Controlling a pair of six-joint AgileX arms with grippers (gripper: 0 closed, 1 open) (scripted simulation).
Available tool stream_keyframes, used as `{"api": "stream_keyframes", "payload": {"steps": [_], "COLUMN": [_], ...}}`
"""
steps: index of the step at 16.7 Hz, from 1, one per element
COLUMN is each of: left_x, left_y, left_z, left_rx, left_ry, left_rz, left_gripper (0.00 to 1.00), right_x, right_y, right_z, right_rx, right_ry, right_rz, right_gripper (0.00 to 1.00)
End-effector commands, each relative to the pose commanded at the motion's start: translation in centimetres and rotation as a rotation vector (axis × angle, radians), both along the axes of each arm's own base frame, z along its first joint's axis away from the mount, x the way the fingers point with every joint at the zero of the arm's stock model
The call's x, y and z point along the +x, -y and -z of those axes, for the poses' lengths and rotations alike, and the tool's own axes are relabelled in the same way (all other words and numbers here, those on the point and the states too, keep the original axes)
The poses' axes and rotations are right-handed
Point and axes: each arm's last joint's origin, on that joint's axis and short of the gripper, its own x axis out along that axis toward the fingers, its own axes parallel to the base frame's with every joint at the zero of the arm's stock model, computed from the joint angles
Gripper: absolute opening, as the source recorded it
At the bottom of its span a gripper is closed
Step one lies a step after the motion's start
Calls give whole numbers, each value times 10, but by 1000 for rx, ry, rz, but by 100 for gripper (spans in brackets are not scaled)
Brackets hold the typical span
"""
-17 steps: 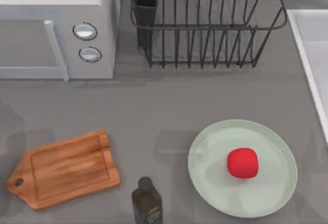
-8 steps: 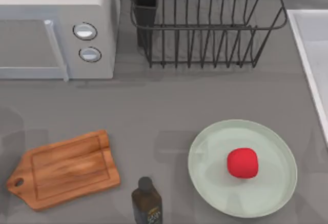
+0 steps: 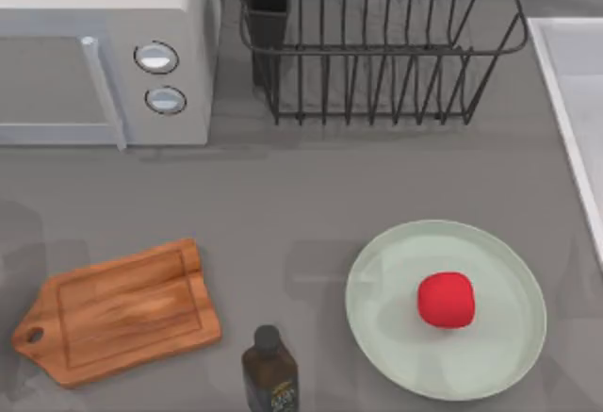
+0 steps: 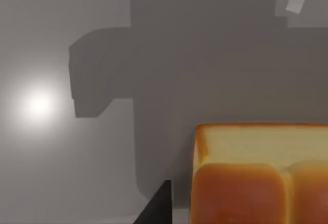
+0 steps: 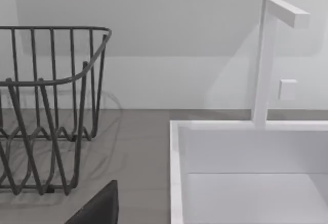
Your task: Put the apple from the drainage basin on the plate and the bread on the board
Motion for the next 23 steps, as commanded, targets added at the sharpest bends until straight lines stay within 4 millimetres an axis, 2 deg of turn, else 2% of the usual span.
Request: {"api": "stream_keyframes", "payload": {"steps": [3, 11, 12, 14, 16, 23], "left_x": [0, 0, -2, -1, 3, -1], "left_y": [0, 0, 2, 1, 0, 1], "left_z": [0, 0, -12, -16, -30, -105], "left_rx": [0, 0, -6, -6, -5, -9], "left_ry": [0, 0, 2, 4, 7, -7], "left_rz": [0, 0, -15, -14, -10, -13], "left_gripper": [2, 0, 0, 0, 0, 0], "right_x": [0, 0, 0, 0, 0, 0], "right_y": [0, 0, 0, 0, 0, 0], "right_z": [0, 0, 0, 0, 0, 0], "right_rx": [0, 0, 0, 0, 0, 0], "right_ry": [0, 0, 0, 0, 0, 0], "right_rz": [0, 0, 0, 0, 0, 0], "right_gripper": [100, 100, 100, 100, 100, 100]}}
